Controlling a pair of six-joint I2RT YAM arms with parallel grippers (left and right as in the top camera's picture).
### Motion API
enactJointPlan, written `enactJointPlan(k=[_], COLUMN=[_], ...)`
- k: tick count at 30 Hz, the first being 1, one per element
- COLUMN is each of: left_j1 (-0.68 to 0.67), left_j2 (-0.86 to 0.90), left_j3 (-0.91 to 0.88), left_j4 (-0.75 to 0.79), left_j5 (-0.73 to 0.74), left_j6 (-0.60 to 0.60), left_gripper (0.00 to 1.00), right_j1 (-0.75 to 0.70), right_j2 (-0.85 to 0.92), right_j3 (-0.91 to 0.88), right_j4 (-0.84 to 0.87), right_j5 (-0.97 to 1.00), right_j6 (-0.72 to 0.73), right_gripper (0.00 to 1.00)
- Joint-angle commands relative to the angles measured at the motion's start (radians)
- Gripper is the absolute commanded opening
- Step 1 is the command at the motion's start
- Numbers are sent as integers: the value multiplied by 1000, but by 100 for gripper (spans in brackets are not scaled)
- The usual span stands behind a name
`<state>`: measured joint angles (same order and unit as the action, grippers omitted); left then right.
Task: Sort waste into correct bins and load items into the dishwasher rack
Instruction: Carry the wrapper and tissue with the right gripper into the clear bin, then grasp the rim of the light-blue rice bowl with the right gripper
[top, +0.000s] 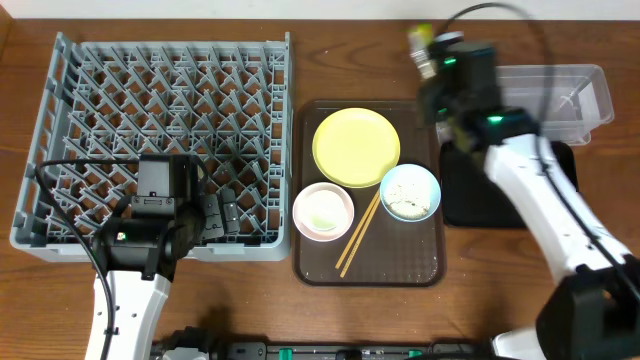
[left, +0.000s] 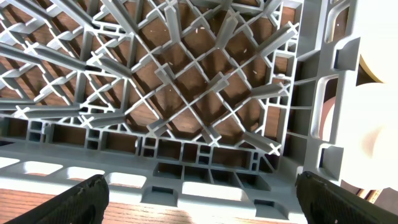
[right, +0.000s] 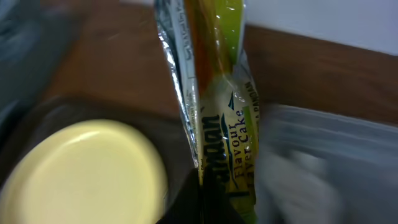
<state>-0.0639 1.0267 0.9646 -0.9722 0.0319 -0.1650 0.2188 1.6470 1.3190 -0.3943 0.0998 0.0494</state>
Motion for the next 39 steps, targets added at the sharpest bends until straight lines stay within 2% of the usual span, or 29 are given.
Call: enactJointPlan(k=[1,7,11,13,15,16,17,22,24,29,34,39], left_j1=[-4,-4,-4,-4,-4,-4,-4,-4,-4,-4,-4,-4], left_j2=[-2,-2,-2,-2,-2,-2,-2,-2,-2,-2,-2,-2], left_j3=[21,21,21,21,21,21,21,21,21,21,21,21], left_j4=[-3,-3,-3,-3,-3,-3,-3,-3,-3,-3,5,5], left_j5=[10,10,10,10,10,10,10,10,10,10,10,10], left_j6=[-13,-13,-13,-13,-13,-13,-13,-13,-13,-13,-13,-13], left_gripper=[98,98,98,98,98,98,98,98,98,98,98,98], right_j1=[-80,-192,-211,-211,-211,-211,-211,-211,-211,-185,-66,78], right_j2=[15,50,67,69,69,69,68,48,25,-44,-76,-56], right_j3=[2,2,2,1,1,1,2,2,2,2,1,-29], right_j4=[-8,-37,-43,-48,-51,-51,-53,-96,-149,-329,-512,-571], right_j5=[135,131,124,124,124,124,124,-32,-122,-355,-380,-365], right_j6=[168,327,343,343,343,343,342,220,183,44,-25,-20], right_gripper=[1,3,24,38,60,67,68,72,74,72,71,59])
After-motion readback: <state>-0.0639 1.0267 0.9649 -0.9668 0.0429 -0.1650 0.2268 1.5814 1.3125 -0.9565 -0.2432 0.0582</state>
